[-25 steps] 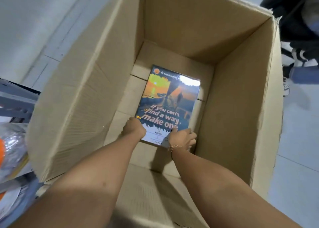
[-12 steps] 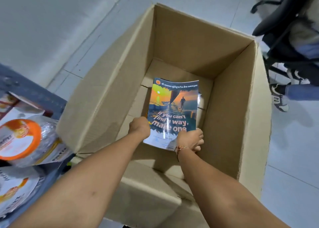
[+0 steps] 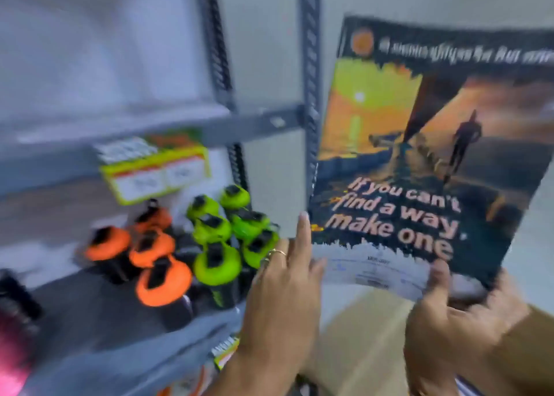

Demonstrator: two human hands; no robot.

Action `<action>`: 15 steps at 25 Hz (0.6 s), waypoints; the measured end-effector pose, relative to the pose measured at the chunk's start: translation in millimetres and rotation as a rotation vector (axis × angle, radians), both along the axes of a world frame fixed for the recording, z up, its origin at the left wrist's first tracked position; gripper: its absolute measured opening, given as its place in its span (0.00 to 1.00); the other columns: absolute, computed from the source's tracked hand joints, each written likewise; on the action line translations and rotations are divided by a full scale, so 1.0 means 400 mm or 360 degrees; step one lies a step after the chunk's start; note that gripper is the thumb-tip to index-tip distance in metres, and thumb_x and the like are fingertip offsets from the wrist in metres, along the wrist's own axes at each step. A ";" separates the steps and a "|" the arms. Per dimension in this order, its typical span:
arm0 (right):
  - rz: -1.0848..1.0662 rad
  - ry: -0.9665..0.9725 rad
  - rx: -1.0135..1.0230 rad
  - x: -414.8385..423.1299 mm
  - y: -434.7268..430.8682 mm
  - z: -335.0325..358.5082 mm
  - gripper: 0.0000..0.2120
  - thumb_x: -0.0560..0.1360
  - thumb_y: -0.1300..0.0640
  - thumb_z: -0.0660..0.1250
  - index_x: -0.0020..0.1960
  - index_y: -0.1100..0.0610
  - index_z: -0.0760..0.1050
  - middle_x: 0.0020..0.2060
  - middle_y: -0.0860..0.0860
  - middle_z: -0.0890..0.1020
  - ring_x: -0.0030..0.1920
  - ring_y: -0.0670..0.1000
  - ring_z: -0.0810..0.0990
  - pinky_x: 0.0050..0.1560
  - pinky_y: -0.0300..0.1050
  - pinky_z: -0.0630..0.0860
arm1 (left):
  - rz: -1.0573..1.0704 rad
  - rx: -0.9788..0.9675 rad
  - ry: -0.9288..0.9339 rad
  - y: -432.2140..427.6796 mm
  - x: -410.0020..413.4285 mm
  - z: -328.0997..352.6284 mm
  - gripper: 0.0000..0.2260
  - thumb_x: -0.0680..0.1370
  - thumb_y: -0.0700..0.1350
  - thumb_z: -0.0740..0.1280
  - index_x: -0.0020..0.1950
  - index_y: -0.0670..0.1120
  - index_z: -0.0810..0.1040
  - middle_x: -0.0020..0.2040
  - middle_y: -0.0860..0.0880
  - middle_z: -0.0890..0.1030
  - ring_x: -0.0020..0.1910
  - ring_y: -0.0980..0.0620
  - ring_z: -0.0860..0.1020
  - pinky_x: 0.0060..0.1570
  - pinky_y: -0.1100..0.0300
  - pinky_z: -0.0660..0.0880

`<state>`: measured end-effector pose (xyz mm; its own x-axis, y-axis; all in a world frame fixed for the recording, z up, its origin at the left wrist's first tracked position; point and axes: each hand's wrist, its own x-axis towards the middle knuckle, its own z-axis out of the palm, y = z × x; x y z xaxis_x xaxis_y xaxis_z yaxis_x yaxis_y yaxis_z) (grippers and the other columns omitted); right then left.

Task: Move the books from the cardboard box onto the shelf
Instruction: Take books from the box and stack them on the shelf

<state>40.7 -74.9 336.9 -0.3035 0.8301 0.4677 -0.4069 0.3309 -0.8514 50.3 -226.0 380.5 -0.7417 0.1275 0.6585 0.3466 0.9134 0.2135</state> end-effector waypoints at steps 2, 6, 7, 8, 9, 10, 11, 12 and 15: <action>0.0175 0.0200 0.0167 -0.022 -0.113 0.162 0.26 0.72 0.59 0.68 0.66 0.68 0.69 0.57 0.66 0.73 0.63 0.51 0.73 0.67 0.42 0.70 | 0.0197 0.0092 0.0374 -0.118 0.041 0.145 0.25 0.72 0.51 0.60 0.65 0.40 0.76 0.46 0.41 0.84 0.40 0.42 0.84 0.34 0.56 0.78; 0.0508 0.0382 0.0486 -0.083 -0.315 0.433 0.25 0.72 0.61 0.69 0.68 0.66 0.69 0.59 0.65 0.77 0.60 0.56 0.74 0.61 0.34 0.67 | 0.0683 0.0354 0.0516 -0.308 0.088 0.388 0.25 0.78 0.44 0.64 0.74 0.43 0.63 0.60 0.39 0.74 0.59 0.40 0.72 0.55 0.57 0.65; 0.0626 0.0322 0.0572 -0.108 -0.354 0.486 0.24 0.72 0.61 0.69 0.66 0.64 0.71 0.59 0.63 0.78 0.60 0.58 0.75 0.60 0.40 0.68 | 0.0784 0.0372 0.0417 -0.347 0.075 0.429 0.25 0.78 0.43 0.64 0.75 0.43 0.62 0.62 0.39 0.72 0.61 0.41 0.70 0.56 0.57 0.64; 0.0729 0.0241 0.0669 -0.139 -0.393 0.528 0.20 0.72 0.62 0.68 0.64 0.63 0.73 0.57 0.61 0.79 0.59 0.59 0.76 0.57 0.43 0.69 | 0.0894 0.0361 0.0313 -0.383 0.059 0.464 0.23 0.79 0.41 0.64 0.73 0.41 0.64 0.62 0.38 0.71 0.62 0.39 0.70 0.57 0.56 0.65; 0.0811 0.0154 0.0761 -0.170 -0.426 0.560 0.17 0.72 0.63 0.67 0.60 0.63 0.75 0.55 0.60 0.80 0.56 0.59 0.77 0.54 0.45 0.69 | 0.0997 0.0324 0.0213 -0.417 0.032 0.489 0.19 0.79 0.40 0.64 0.69 0.38 0.69 0.62 0.36 0.72 0.61 0.38 0.71 0.58 0.52 0.67; 0.0877 0.0047 0.0847 -0.201 -0.456 0.579 0.13 0.72 0.65 0.66 0.56 0.63 0.76 0.52 0.61 0.81 0.54 0.60 0.77 0.50 0.46 0.70 | 0.1103 0.0258 0.0105 -0.451 0.001 0.501 0.14 0.78 0.38 0.63 0.63 0.36 0.73 0.61 0.34 0.74 0.60 0.36 0.73 0.57 0.50 0.69; 0.0922 -0.0091 0.0954 -0.225 -0.480 0.586 0.10 0.72 0.66 0.64 0.52 0.65 0.77 0.51 0.62 0.82 0.52 0.62 0.78 0.49 0.48 0.71 | 0.1168 0.0197 -0.0016 -0.479 -0.024 0.503 0.11 0.78 0.37 0.63 0.58 0.35 0.76 0.60 0.34 0.76 0.59 0.36 0.74 0.56 0.49 0.71; 0.0953 -0.0261 0.1089 -0.245 -0.496 0.587 0.08 0.72 0.67 0.63 0.50 0.66 0.77 0.50 0.63 0.82 0.52 0.63 0.78 0.49 0.49 0.73 | 0.1206 0.0155 -0.0170 -0.501 -0.043 0.502 0.10 0.77 0.37 0.63 0.56 0.35 0.77 0.59 0.34 0.78 0.59 0.36 0.75 0.56 0.49 0.73; 0.0986 -0.0704 0.1449 -0.263 -0.504 0.577 0.08 0.75 0.67 0.58 0.46 0.67 0.76 0.50 0.65 0.82 0.53 0.63 0.78 0.57 0.52 0.73 | 0.1235 0.0193 -0.0579 -0.533 -0.055 0.507 0.12 0.77 0.41 0.62 0.57 0.37 0.76 0.61 0.35 0.77 0.60 0.36 0.75 0.57 0.49 0.74</action>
<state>-64.7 -276.7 567.7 -0.8203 -0.0990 0.5634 -0.4403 0.7379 -0.5114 28.2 -439.2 583.4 -0.7574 -0.5579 0.3393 -0.4743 0.8271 0.3014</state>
